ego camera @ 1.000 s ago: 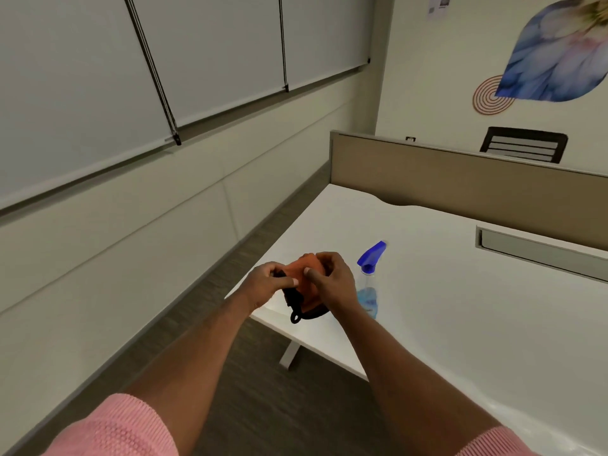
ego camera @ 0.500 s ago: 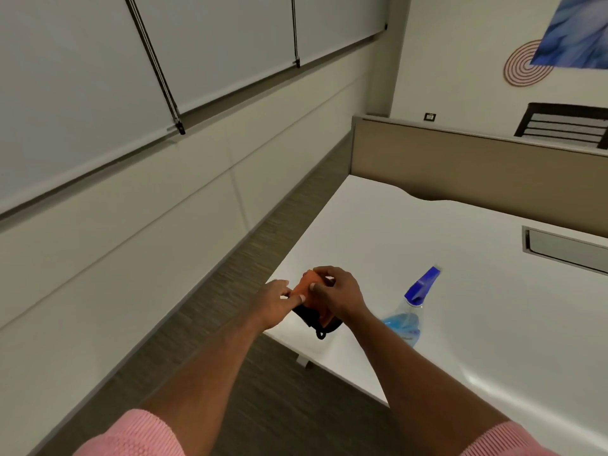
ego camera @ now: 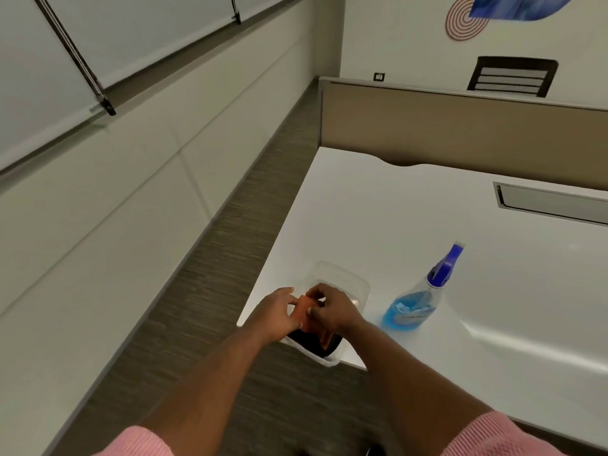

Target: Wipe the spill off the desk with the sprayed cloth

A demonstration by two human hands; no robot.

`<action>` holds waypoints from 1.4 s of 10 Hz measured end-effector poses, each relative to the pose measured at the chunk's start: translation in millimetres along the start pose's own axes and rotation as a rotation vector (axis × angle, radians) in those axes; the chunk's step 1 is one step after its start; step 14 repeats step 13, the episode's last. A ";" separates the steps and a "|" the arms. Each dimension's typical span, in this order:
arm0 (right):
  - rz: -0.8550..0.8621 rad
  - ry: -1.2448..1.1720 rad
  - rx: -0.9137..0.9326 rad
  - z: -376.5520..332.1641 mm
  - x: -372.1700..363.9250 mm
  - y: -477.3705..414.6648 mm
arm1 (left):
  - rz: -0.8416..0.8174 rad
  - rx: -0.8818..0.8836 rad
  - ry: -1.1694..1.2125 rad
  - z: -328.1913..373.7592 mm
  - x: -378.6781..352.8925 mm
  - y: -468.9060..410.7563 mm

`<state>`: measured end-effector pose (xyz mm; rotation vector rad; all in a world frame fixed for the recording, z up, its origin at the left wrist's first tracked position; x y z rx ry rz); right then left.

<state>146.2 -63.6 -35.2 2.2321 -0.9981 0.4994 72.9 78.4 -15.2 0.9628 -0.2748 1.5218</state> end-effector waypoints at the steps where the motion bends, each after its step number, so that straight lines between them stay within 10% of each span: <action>1: -0.031 0.070 -0.003 5.5 -6.3 -1.3 | -0.006 -0.019 -0.029 4.6 -5.9 4.3; 7: 0.115 0.536 0.392 -16.5 -5.4 -18.4 | -0.013 -0.046 -0.126 0.1 -22.4 -7.3; 14: 0.249 0.497 0.316 -8.3 20.2 21.4 | 0.097 -0.187 -0.418 19.7 1.9 -8.7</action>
Point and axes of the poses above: each hand's wrist, its own y-axis away from the middle knuckle, its own x-axis out of the back of the hand, z = x × y, the point moved 6 cm from there along -y, towards the middle knuckle, and after that the axes turned 2 degrees about y, right-handed, at the moved point
